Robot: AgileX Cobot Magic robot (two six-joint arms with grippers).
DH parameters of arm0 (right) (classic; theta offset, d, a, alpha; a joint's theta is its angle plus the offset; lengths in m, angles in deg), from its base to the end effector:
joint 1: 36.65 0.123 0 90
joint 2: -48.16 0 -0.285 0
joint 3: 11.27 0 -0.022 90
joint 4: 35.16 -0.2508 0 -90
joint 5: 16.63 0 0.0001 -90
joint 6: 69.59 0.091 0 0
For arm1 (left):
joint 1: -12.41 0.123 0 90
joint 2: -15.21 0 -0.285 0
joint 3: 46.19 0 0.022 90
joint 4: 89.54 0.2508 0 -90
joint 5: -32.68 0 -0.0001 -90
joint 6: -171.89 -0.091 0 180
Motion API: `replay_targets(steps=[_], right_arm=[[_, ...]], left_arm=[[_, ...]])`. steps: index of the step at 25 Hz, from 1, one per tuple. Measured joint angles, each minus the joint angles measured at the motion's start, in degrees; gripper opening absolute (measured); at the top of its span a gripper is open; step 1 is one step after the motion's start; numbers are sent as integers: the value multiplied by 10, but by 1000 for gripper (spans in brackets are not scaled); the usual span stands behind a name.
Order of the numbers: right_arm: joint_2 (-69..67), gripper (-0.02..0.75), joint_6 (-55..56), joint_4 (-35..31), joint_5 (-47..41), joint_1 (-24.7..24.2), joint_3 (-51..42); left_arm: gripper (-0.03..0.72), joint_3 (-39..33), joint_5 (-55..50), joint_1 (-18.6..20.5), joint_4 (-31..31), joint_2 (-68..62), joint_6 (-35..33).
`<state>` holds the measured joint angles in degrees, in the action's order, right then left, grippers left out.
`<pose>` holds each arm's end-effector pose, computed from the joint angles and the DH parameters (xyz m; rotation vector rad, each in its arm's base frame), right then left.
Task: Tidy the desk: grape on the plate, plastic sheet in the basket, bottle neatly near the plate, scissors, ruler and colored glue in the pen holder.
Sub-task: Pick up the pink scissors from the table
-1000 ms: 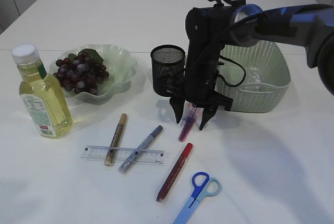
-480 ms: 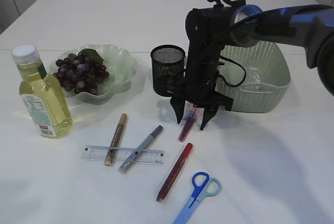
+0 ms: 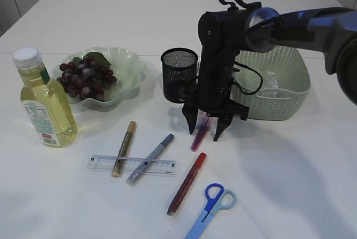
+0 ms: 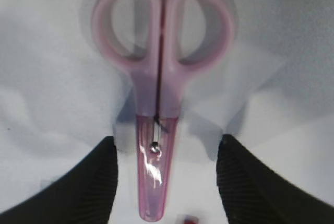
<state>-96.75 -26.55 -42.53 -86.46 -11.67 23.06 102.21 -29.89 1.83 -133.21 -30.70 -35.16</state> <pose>0.4261 0.2106 0.1289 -0.5487 -3.0152 -0.1472 0.0834 -0.0724 0.3554 0.6056 2.1626 -0.8213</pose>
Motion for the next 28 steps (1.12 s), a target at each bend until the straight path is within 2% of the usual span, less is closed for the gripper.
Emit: replay_targets(steps=[28], right_arm=[[-3, 469, -1, 10, 0, 0, 0]], left_arm=[[435, 0, -4, 0, 0, 0, 1]])
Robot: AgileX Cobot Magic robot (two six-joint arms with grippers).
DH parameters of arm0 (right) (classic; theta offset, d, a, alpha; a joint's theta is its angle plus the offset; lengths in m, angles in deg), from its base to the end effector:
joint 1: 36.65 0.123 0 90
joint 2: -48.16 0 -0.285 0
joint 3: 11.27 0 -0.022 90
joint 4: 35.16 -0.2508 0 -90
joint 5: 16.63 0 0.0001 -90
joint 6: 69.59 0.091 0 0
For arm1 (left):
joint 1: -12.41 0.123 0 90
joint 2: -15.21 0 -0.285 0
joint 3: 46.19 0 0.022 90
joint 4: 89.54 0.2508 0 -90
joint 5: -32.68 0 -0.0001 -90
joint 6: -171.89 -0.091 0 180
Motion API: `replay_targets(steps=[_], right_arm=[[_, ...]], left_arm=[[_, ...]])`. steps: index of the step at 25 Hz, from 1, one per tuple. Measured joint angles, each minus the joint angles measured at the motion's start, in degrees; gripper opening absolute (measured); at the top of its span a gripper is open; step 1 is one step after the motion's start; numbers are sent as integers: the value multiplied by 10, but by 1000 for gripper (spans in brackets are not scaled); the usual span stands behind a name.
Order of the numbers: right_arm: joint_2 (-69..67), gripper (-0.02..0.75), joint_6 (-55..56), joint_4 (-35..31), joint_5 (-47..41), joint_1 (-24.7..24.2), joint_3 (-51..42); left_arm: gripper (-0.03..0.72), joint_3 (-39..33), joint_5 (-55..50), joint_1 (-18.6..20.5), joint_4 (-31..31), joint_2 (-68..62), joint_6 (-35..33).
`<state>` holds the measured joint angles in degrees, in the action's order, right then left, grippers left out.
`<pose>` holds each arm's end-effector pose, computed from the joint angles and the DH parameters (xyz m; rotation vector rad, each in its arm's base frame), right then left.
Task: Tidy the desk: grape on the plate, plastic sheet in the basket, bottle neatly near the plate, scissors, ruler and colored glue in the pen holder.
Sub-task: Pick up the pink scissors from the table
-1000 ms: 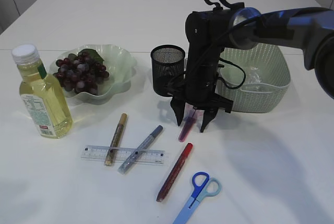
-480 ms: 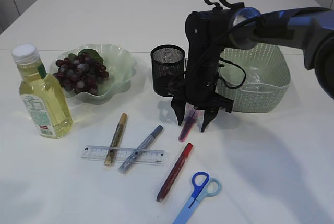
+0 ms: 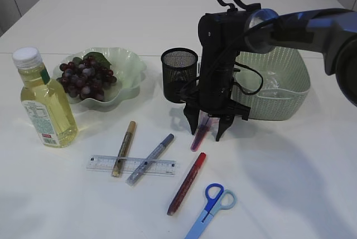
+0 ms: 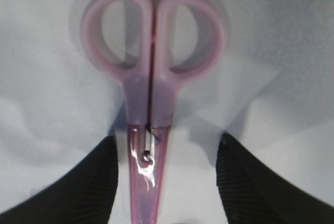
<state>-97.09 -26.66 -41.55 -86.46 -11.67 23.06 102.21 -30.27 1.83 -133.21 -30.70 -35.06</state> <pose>0.4267 0.2093 0.1260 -0.5382 -3.0225 -0.1219 0.0829 -0.0724 0.3551 0.6084 2.1679 -0.8249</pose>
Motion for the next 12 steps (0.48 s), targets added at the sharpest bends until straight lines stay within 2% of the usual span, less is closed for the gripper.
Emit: replay_targets(steps=[12], right_arm=[[-3, 470, 0, -5, 0, 0, 2]], left_arm=[[435, 0, -1, 0, 0, 0, 0]])
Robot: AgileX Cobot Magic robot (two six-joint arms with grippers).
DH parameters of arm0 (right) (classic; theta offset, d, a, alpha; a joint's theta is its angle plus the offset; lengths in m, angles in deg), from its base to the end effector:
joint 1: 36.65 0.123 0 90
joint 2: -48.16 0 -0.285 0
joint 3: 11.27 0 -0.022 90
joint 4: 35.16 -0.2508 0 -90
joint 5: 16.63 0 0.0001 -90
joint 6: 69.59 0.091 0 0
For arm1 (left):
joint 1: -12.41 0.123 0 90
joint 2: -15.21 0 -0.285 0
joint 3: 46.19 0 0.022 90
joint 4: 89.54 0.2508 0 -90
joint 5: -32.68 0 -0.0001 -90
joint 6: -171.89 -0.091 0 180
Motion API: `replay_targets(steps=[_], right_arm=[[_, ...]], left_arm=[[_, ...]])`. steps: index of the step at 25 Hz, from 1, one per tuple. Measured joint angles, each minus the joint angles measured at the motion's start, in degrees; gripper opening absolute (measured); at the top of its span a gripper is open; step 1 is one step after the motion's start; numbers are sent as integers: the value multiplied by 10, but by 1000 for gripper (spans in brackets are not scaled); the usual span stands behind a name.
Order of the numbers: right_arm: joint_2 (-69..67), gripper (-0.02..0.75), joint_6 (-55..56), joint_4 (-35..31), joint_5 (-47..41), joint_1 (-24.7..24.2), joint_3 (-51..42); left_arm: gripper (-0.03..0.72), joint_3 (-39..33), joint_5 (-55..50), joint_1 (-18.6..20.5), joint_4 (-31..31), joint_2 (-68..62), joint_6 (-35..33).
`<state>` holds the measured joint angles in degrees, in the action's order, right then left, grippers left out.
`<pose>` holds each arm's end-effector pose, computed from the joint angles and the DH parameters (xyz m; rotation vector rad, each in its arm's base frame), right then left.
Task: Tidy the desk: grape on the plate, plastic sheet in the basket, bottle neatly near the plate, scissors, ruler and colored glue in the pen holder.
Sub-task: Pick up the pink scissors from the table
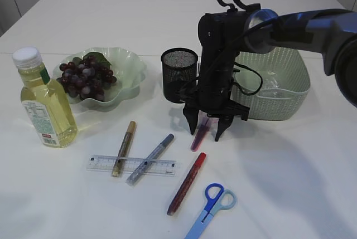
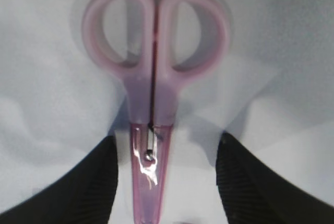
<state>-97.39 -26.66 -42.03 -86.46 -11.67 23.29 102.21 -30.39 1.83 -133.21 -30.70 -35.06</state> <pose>0.4270 0.2102 0.1245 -0.5418 -3.0160 -0.1306 0.0828 -0.0725 0.3550 0.6099 2.1693 -0.8257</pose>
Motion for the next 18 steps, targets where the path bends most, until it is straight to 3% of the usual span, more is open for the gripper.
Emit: replay_targets(steps=[9, 18], right_arm=[[0, 468, 0, 0, 0, 0, 0], [0, 370, -2, 3, 0, 0, 0]], left_arm=[[435, 0, -1, 0, 0, 0, 0], [435, 0, -1, 0, 0, 0, 0]])
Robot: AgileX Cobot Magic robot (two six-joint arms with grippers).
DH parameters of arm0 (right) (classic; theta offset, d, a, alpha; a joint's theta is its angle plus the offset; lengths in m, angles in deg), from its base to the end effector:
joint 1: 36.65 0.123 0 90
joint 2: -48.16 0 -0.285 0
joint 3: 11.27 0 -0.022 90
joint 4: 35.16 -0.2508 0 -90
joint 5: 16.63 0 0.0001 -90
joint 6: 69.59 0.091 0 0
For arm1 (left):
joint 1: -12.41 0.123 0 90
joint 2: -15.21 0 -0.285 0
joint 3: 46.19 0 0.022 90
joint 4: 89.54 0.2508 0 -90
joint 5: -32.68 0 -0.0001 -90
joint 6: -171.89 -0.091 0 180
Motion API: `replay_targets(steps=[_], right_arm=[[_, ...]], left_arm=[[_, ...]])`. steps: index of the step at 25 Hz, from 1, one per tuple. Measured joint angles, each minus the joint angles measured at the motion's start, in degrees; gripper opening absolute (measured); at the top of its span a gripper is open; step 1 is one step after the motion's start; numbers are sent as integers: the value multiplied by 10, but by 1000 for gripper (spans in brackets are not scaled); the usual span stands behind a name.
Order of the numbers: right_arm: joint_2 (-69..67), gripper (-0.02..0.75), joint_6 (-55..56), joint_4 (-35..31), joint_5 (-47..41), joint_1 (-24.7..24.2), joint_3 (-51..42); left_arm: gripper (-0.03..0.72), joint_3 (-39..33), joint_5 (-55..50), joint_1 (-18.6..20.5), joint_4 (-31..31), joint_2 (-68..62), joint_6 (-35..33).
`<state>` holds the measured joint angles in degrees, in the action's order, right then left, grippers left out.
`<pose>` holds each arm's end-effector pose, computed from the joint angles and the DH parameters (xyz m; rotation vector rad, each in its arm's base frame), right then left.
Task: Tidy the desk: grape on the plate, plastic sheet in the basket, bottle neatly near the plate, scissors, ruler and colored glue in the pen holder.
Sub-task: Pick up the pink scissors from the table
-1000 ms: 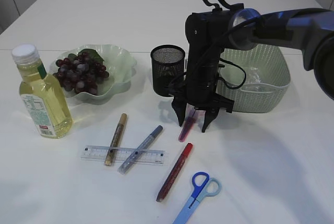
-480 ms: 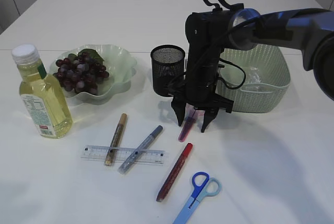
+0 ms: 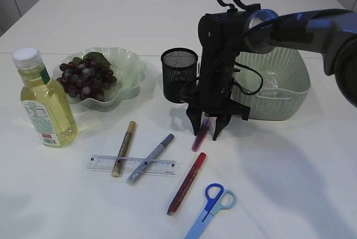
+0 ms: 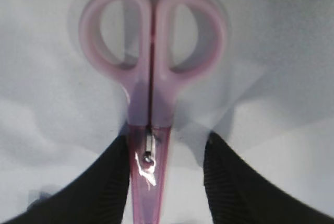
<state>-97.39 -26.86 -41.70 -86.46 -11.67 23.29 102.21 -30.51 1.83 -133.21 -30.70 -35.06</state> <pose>0.4272 0.2098 0.1245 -0.5341 -3.0209 -0.1240 0.0826 -0.0725 0.3549 0.6114 2.1707 -0.8265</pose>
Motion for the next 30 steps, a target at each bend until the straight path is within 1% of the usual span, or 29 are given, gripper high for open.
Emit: replay_targets(steps=[6, 11, 17, 21, 30], right_arm=[[0, 342, -2, 0, 0, 0, 0], [0, 258, -2, 0, 0, 0, 0], [0, 195, -2, 0, 0, 0, 0], [0, 182, -10, 0, 0, 0, 0], [0, 181, -43, 0, 0, 0, 0]], left_arm=[[435, 0, 0, 0, 0, 0, 0], [435, 0, -1, 0, 0, 0, 0], [435, 0, 0, 0, 0, 0, 0], [435, 0, -1, 0, 0, 0, 0], [434, 0, -1, 0, 0, 0, 0]])
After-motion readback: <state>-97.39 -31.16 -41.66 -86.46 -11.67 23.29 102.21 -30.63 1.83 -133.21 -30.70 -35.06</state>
